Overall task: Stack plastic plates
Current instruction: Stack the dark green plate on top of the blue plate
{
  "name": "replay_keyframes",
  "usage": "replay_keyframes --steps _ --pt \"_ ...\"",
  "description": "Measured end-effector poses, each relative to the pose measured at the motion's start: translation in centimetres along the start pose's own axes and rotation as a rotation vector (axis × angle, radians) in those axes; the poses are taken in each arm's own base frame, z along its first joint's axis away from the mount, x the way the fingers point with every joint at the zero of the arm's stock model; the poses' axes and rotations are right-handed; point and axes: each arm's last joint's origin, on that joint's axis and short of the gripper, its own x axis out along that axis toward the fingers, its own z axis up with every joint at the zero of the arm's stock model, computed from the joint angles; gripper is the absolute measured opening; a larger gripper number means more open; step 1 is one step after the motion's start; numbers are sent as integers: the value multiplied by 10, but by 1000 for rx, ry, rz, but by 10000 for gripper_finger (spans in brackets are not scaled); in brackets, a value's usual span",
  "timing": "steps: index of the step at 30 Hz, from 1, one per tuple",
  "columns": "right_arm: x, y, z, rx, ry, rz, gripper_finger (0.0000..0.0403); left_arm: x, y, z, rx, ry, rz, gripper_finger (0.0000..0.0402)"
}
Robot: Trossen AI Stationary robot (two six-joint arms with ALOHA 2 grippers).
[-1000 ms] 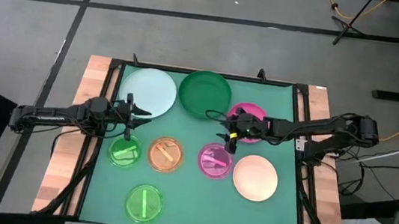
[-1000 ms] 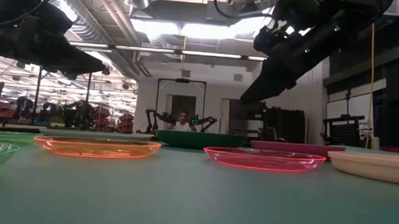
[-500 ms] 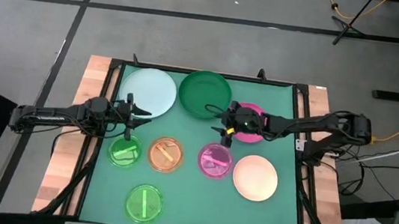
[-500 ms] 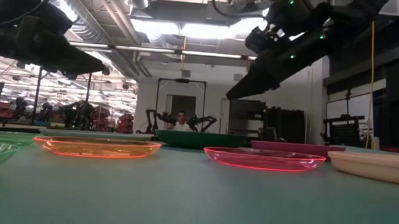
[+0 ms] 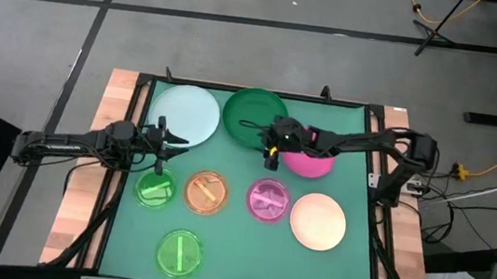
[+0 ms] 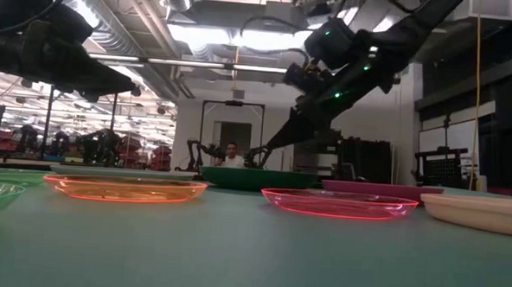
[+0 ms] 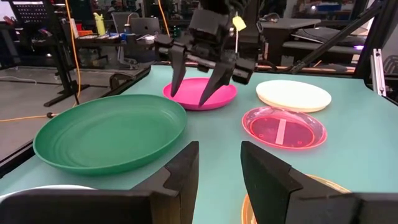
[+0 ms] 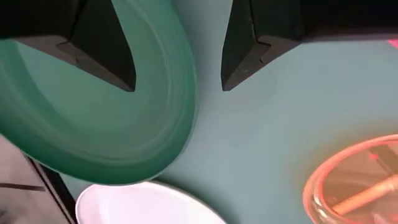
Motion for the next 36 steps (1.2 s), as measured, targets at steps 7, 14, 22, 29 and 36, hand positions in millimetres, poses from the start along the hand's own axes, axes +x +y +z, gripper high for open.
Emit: replay_keyframes --steps 7,14,22,29,36 --pt "14 0 -6 -24 50 5 227 0 0 0 0 0 5 114" --pt "26 2 -19 -44 103 15 227 0 1 0 1 -3 25 114" --pt "37 2 -32 -43 166 -25 222 0 1 0 1 -3 25 114" --pt "40 2 -35 -45 180 -38 165 0 1 0 0 -3 25 114" --pt "40 2 -35 -44 181 -37 100 0 1 0 0 -3 26 114"
